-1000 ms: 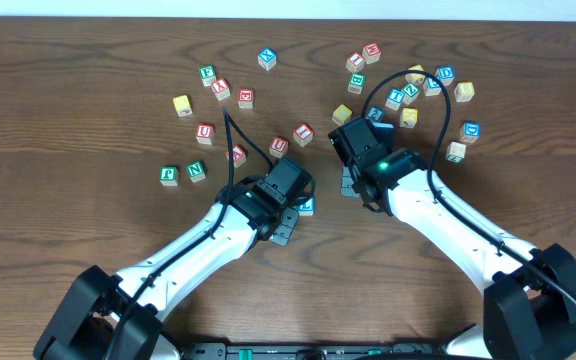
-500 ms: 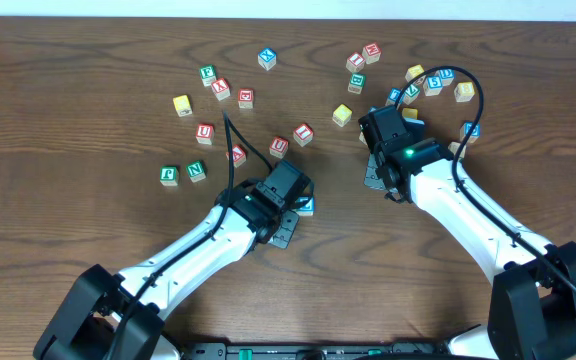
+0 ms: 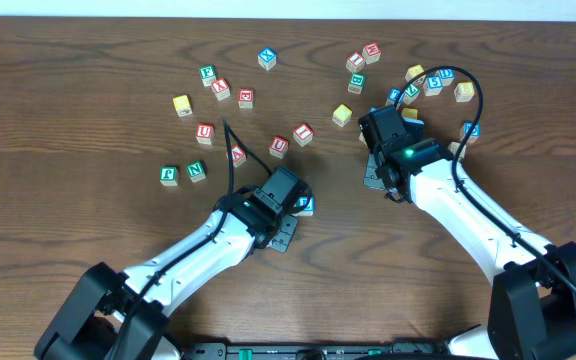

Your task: Spell out CORL

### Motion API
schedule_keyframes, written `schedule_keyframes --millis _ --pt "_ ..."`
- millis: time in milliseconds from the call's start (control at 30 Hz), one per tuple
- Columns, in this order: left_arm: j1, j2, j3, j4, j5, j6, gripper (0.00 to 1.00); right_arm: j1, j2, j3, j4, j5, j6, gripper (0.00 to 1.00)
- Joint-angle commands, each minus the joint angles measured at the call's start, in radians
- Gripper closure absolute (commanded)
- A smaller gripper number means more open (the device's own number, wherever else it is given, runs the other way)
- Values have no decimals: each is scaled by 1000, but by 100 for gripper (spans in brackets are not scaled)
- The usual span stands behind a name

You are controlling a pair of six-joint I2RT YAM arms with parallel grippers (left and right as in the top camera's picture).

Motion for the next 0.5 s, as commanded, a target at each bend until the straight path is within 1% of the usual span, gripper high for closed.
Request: schedule_keyframes --millis 0,233,467 --pt "1 31 -8 16 -2 0 93 -4 -11 16 6 -2 -5 99" --pt "1 36 -9 33 -2 3 93 -4 -11 16 6 -6 -5 99" --pt "1 77 -9 63 -5 23 93 -4 -11 16 6 -6 -5 99"
